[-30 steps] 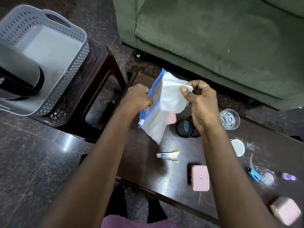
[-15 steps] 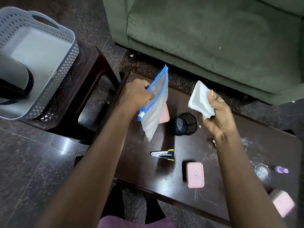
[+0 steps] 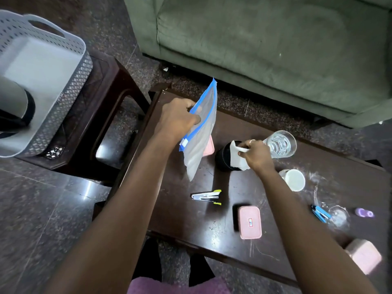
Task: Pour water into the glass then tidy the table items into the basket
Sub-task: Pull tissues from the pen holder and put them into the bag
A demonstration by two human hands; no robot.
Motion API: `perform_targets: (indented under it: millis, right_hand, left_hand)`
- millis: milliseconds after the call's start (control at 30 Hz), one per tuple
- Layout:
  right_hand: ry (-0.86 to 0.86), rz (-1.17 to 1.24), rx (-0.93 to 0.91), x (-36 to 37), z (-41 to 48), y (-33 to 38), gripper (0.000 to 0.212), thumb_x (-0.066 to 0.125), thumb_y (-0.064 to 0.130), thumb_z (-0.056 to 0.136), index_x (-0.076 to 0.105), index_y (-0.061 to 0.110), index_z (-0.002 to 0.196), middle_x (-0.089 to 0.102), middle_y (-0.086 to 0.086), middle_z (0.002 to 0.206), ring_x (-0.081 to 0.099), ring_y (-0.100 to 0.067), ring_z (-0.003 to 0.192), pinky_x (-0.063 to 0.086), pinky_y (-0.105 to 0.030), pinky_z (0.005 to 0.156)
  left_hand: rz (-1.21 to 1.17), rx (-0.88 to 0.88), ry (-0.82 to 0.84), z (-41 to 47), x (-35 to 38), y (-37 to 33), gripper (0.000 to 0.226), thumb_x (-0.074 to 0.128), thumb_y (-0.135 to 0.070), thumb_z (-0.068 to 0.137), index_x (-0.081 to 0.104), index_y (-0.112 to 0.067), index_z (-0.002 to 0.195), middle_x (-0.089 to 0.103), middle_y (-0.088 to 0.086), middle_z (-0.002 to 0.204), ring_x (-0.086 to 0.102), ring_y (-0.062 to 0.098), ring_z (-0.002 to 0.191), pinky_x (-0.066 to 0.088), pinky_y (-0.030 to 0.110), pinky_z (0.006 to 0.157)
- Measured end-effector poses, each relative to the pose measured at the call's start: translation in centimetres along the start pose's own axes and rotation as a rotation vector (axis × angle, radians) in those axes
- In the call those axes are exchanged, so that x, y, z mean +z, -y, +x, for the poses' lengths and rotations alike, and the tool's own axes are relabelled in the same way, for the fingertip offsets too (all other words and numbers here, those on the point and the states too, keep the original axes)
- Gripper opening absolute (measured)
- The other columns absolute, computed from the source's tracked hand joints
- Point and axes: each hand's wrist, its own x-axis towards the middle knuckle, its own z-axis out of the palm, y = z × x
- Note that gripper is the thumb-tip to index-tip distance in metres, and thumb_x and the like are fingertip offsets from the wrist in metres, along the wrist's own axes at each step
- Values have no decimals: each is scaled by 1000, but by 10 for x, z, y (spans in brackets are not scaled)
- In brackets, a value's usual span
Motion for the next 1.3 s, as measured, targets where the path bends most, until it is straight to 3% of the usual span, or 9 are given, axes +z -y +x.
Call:
perform_targets:
  millis: [133, 267, 433, 600, 800, 933, 1033, 1167, 1300]
  right_hand:
    - [68, -137, 30, 0, 4, 8, 27, 58, 7, 82, 69, 13, 106, 67, -20, 104, 59, -34, 98, 45, -30, 77]
    - [97, -211, 51, 2, 4, 16, 26, 47, 4, 84, 65, 3, 103, 61, -26, 111, 54, -38, 106, 42, -30, 76]
    - [119, -287, 122, 12, 4, 26, 32, 40, 9, 90, 55, -4, 116, 53, -29, 124, 52, -41, 114, 44, -41, 92]
    - [228, -315, 82, 21, 9, 27, 26, 43, 1, 87, 58, -5, 108, 59, -26, 119, 55, -38, 111, 45, -37, 91]
    - [297, -281, 79, 25, 12, 28, 30, 38, 3, 91, 53, -9, 114, 57, -27, 123, 51, -38, 116, 40, -35, 95]
    - [265, -350, 93, 27, 10, 30, 30, 50, 15, 92, 55, -5, 114, 59, -24, 119, 55, -36, 111, 45, -35, 88]
    - [130, -361, 142, 23, 10, 35, 35, 56, 14, 87, 54, -3, 118, 56, -24, 124, 55, -39, 114, 46, -39, 91]
    - [-3, -470, 145, 19, 8, 37, 35, 46, 11, 91, 49, 3, 125, 52, -18, 128, 52, -37, 118, 46, -44, 92]
    - [-36, -695, 33, 19, 2, 32, 34, 39, 2, 93, 51, 8, 124, 57, -12, 124, 57, -33, 113, 48, -39, 86]
  left_hand:
    - [-4, 16, 3, 1, 2, 1, 28, 61, -14, 76, 69, -26, 99, 70, 3, 94, 63, 19, 75, 55, 33, 74]
    - [1, 28, 25, 2, 4, 2, 27, 62, -15, 77, 68, -26, 101, 70, 1, 96, 66, 17, 82, 55, 33, 74]
    - [-4, 24, 34, 4, 5, 4, 27, 62, -17, 77, 68, -29, 100, 70, -1, 95, 66, 17, 84, 57, 36, 78]
    - [-4, 35, 51, 4, 7, 5, 25, 63, -18, 77, 69, -27, 100, 69, 2, 96, 65, 20, 89, 53, 35, 79]
    - [26, 54, 65, 5, 9, 5, 28, 62, -14, 75, 69, -27, 98, 66, -2, 88, 60, 16, 79, 44, 25, 68]
    - [41, 65, 66, 6, 12, 6, 27, 62, -17, 76, 69, -29, 99, 66, -2, 88, 60, 15, 79, 43, 25, 66]
    - [53, 80, 63, 6, 13, 7, 25, 62, -19, 76, 69, -31, 97, 67, -3, 86, 62, 15, 77, 42, 23, 62]
    - [67, 86, 63, 4, 13, 6, 25, 61, -20, 77, 68, -31, 98, 65, -5, 86, 60, 13, 75, 36, 21, 54]
    - [53, 92, 73, 2, 12, 5, 30, 61, -17, 73, 69, -31, 98, 67, -5, 86, 61, 15, 79, 42, 24, 66]
